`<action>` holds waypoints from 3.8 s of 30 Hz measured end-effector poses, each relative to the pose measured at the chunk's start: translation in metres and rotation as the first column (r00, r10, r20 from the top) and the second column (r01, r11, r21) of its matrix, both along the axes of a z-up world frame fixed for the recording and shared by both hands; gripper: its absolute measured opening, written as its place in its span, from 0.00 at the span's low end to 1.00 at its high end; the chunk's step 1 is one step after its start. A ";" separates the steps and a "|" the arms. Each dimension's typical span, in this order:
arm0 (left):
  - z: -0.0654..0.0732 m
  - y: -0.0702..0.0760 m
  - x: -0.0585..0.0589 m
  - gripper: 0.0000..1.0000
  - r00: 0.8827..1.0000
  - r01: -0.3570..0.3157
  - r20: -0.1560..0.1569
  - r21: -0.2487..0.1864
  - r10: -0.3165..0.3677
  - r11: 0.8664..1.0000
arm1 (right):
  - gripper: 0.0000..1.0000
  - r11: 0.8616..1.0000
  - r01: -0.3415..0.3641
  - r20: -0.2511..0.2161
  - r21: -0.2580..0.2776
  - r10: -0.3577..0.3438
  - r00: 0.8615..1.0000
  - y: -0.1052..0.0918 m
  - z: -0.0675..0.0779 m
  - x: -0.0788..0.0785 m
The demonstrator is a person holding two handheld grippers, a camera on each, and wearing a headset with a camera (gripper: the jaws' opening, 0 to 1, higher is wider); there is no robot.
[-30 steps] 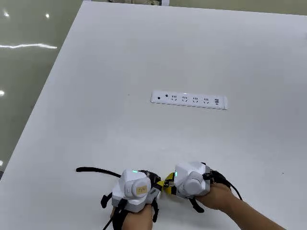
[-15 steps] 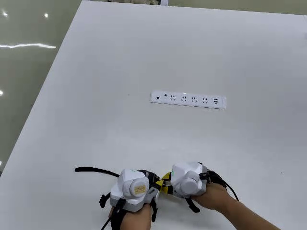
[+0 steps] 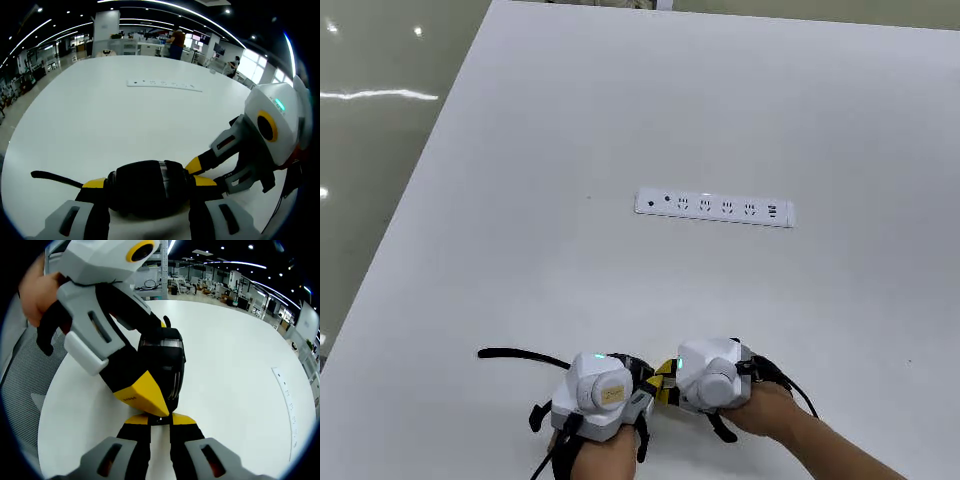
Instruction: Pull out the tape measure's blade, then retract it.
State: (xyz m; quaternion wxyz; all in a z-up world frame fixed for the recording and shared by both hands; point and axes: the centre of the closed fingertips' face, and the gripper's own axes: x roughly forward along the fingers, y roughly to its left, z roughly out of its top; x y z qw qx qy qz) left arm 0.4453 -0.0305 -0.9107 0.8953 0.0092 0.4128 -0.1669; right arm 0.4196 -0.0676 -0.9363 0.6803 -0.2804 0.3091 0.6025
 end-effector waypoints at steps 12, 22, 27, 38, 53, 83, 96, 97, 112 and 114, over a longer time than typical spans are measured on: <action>-0.001 0.000 0.001 0.61 1.000 0.006 0.002 0.003 -0.006 1.000 | 0.13 1.000 -0.022 0.021 -0.012 0.022 1.000 0.000 -0.001 0.000; 0.000 0.000 -0.001 0.63 1.000 0.004 0.001 -0.007 -0.004 1.000 | 0.14 1.000 -0.014 0.025 -0.018 0.014 1.000 0.001 0.000 0.000; 0.001 0.001 0.001 0.64 1.000 0.004 0.001 -0.018 -0.004 1.000 | 0.14 1.000 -0.010 0.028 -0.021 0.011 1.000 0.001 0.000 0.000; 0.001 0.000 0.001 0.64 1.000 0.008 0.005 -0.015 -0.008 1.000 | 0.14 1.000 -0.001 0.032 -0.027 0.002 0.999 0.000 0.000 0.000; -0.001 0.000 -0.001 0.65 0.999 0.032 0.011 -0.008 -0.032 0.999 | 0.16 0.999 0.007 0.040 -0.033 -0.006 0.999 0.001 0.000 0.000; 0.017 0.001 -0.002 0.73 0.996 0.071 0.062 0.001 -0.070 0.998 | 0.29 0.981 0.191 0.013 0.038 -0.191 0.981 -0.004 0.014 0.000; 0.027 0.009 -0.012 0.78 0.992 0.084 0.094 -0.006 -0.083 0.996 | 0.34 0.951 0.300 -0.004 0.071 -0.300 0.954 -0.011 0.026 -0.004; 0.027 0.010 -0.013 0.78 0.992 0.084 0.097 -0.008 -0.083 0.996 | 0.34 0.949 0.306 -0.006 0.072 -0.307 0.952 -0.011 0.026 -0.004; 0.038 0.017 -0.029 0.79 0.987 0.111 0.121 -0.011 -0.108 0.994 | 0.38 0.899 0.426 -0.025 0.105 -0.426 0.904 -0.024 0.040 -0.015; 0.039 0.018 -0.032 0.80 0.986 0.115 0.124 -0.014 -0.113 0.993 | 0.39 0.887 0.448 -0.036 0.114 -0.447 0.894 -0.026 0.041 -0.017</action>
